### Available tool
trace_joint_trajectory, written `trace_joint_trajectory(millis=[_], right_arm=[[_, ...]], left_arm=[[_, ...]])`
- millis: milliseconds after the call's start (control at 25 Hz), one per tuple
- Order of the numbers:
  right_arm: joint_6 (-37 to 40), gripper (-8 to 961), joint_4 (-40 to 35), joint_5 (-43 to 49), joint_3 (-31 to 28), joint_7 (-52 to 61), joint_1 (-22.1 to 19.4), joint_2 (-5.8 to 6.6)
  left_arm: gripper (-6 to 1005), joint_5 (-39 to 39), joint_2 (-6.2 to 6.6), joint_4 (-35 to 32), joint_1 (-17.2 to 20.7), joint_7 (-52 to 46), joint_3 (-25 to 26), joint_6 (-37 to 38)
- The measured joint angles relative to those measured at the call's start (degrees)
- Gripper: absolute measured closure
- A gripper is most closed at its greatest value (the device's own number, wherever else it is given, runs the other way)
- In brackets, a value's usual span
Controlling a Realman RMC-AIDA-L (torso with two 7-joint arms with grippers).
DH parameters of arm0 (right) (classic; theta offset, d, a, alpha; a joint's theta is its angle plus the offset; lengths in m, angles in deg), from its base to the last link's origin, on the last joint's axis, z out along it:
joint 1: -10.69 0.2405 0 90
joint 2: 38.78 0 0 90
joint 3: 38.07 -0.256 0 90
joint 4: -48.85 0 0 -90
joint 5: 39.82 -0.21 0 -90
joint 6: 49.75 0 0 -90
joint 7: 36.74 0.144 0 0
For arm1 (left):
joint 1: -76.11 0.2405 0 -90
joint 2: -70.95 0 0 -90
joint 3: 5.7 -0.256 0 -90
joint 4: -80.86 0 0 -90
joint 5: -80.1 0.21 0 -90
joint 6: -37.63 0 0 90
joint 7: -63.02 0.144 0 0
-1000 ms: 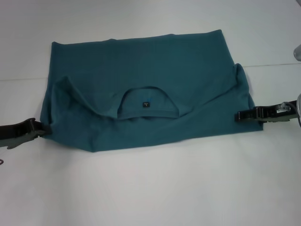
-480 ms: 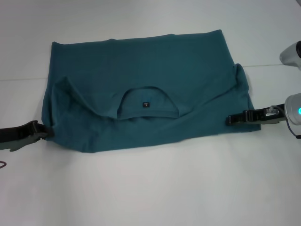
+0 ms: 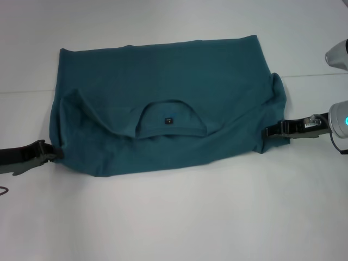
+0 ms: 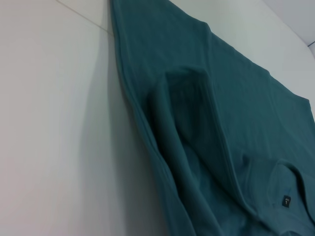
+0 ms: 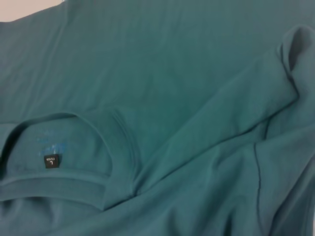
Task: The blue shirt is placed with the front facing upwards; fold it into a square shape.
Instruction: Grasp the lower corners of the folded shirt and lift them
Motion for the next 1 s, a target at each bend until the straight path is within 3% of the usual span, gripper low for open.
trace_joint_trajectory(millis=[520, 640, 880, 1000], right_arm=[[2.2, 750, -2.7, 0.0, 0.1, 0.9, -1.0, 0.82], [2.1, 953, -2.5, 0.1, 0.4, 1.0, -0.9, 0.92], [3.6, 953, -2.8, 0.1, 0.5, 1.6, -1.0, 1.71], [8.3, 953, -3.5, 0.2, 0.5, 1.8, -1.1, 3.11]], left_arm=[[932, 0.0, 0.16, 0.0, -0.1, 0.0, 0.3, 0.1], [932, 0.0, 0.24, 0.2, -0.3, 0.0, 0.3, -0.1], [932, -0.1, 0.54, 0.4, -0.4, 0.0, 0.4, 0.1], [932, 0.2, 0.81, 0.2, -0.3, 0.0, 0.4, 1.9]])
